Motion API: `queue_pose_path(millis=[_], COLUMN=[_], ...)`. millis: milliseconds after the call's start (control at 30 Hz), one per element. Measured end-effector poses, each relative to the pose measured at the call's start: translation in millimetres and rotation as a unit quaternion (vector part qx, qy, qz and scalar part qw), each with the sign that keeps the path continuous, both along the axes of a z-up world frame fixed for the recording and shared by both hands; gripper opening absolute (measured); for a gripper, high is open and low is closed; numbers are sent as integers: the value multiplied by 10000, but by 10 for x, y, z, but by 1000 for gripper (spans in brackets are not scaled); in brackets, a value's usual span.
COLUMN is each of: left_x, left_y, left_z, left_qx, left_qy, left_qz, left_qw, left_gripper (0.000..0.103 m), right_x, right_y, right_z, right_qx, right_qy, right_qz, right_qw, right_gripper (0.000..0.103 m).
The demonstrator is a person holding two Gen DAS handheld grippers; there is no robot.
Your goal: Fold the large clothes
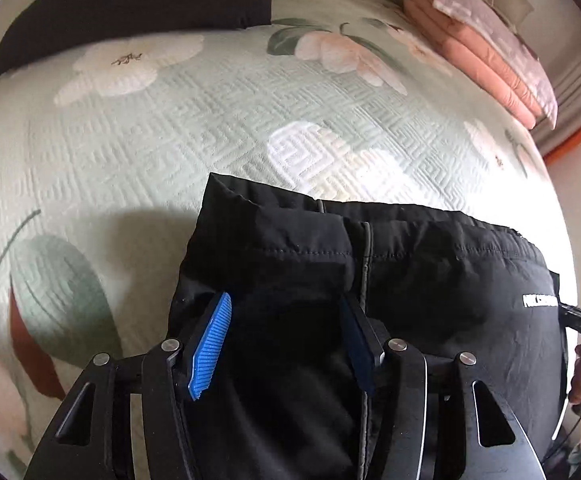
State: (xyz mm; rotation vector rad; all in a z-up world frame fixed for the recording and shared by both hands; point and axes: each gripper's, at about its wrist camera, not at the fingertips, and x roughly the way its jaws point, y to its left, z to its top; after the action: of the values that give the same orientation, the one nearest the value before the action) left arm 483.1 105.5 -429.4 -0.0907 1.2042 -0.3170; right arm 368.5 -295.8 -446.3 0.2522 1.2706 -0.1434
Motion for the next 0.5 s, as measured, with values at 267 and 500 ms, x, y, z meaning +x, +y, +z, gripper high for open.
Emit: queue_pose_path(millis=[267, 500], left_x=[-204, -781], left_y=[-106, 148], left_z=[250, 725], left_qx=[377, 52], left_qy=[-321, -576], left_qz=[-155, -365], left_qw=[9987, 9977], left_gripper=[58, 57], right_x=[-123, -801], right_y=[20, 61], right_z=[145, 663], right_qx=[-196, 247], right_qy=[-117, -670], right_qz=[135, 295], right_qw=[9996, 9970], right_gripper=[48, 67])
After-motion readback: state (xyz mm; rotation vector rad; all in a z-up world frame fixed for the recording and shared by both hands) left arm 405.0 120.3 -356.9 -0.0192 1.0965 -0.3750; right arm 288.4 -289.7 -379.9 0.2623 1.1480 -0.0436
